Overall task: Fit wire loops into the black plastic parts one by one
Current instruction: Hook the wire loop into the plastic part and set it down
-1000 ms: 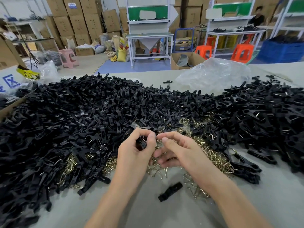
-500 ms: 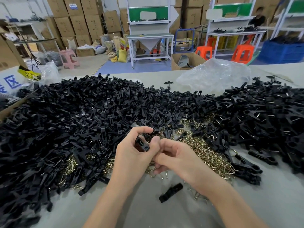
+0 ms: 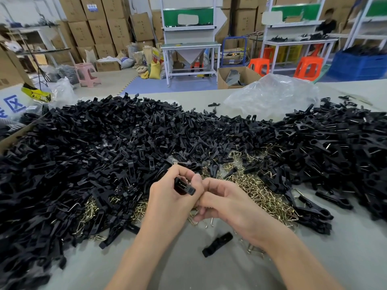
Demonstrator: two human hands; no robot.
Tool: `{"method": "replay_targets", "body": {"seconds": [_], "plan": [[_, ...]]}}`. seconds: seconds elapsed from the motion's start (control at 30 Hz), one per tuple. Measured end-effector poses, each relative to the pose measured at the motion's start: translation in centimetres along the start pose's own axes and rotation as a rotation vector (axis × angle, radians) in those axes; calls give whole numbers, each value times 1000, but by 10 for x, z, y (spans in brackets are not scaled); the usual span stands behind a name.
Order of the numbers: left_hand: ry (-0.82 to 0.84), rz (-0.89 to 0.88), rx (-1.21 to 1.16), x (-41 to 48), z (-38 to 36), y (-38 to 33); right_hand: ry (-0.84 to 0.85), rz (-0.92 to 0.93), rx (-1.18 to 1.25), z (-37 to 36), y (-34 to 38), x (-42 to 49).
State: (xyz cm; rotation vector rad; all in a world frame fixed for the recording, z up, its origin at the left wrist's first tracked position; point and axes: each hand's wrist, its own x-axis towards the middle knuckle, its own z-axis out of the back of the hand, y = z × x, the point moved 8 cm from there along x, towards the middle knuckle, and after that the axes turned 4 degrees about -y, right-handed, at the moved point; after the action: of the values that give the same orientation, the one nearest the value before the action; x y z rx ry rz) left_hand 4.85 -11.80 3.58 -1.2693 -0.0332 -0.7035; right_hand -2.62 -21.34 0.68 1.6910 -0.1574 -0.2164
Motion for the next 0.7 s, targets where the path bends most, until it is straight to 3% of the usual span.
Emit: {"method": "replay_targets", "body": {"seconds": [0.4,0.7], "plan": [[-7,-3,-37,3,4,8,-5,-27,58,-2,-4,1],[259,51,-116,4,-13,14,-131,-49,-27,18,-4,-2]]}}
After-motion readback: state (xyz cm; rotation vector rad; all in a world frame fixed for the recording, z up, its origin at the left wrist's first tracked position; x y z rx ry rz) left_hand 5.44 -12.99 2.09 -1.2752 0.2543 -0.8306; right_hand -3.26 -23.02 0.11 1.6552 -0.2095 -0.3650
